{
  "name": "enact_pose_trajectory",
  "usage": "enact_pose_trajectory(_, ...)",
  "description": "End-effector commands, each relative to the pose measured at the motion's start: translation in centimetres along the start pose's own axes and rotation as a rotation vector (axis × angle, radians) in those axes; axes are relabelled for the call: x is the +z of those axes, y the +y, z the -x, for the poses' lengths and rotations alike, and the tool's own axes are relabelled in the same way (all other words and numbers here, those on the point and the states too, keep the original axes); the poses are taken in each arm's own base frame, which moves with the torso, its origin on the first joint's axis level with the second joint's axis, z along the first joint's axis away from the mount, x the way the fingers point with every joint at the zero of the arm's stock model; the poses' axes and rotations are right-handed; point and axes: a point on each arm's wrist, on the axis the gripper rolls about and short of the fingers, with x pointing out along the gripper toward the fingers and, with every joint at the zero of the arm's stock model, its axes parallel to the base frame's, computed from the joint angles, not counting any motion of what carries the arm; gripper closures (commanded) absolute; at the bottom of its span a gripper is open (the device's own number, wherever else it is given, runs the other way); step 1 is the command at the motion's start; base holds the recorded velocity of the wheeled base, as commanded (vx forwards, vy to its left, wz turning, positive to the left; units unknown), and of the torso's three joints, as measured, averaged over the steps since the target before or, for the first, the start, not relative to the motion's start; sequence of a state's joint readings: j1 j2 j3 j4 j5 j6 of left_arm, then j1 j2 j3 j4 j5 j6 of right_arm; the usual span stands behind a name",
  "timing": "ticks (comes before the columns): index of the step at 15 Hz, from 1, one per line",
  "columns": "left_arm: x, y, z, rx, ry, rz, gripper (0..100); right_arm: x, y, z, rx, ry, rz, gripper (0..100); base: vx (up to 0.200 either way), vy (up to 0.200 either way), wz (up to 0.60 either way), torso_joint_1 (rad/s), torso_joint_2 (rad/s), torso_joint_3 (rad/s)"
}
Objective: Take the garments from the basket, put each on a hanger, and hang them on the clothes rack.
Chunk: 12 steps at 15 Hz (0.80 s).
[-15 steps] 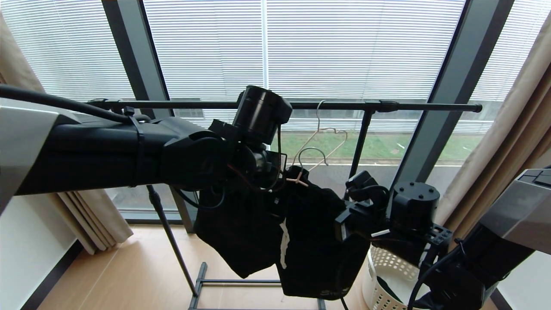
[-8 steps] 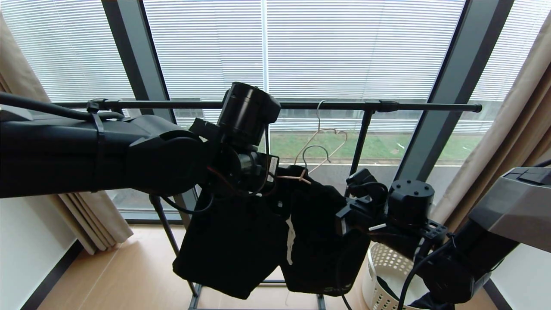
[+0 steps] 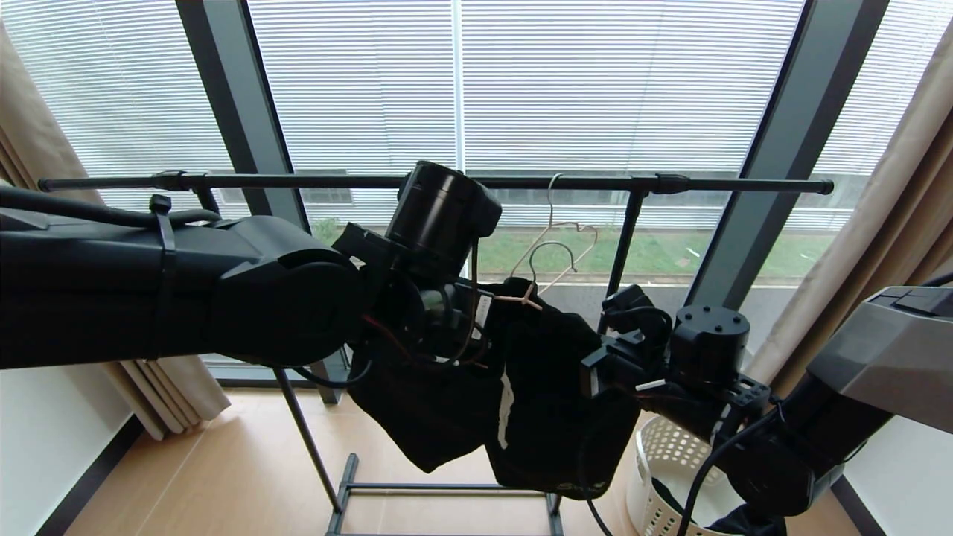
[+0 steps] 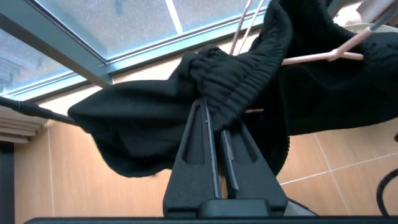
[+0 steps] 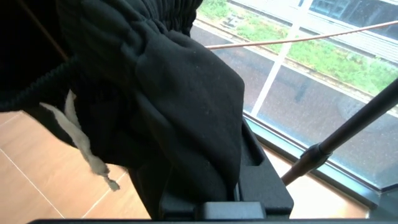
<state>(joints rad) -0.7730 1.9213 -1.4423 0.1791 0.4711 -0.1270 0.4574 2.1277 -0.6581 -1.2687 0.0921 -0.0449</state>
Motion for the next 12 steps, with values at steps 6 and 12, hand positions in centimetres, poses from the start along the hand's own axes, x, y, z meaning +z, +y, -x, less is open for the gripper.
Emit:
enact_pose_trajectory(6,-0.84,-1.10,-0.19,-0.018,0.022,-0.028,100,0.31,0.04,0.13,0.000,-0.015,-0.006,100,0.000,0.000,0.00,0.000,0.00,0.000)
enact_pose_trajectory(12,-0.95,-1.37,-0.24,-0.022,0.025,-0.032,0,0.26,0.05,0.17,0.002,-0.014,-0.007,100,0.000,0.000,0.00,0.000,0.00,0.000)
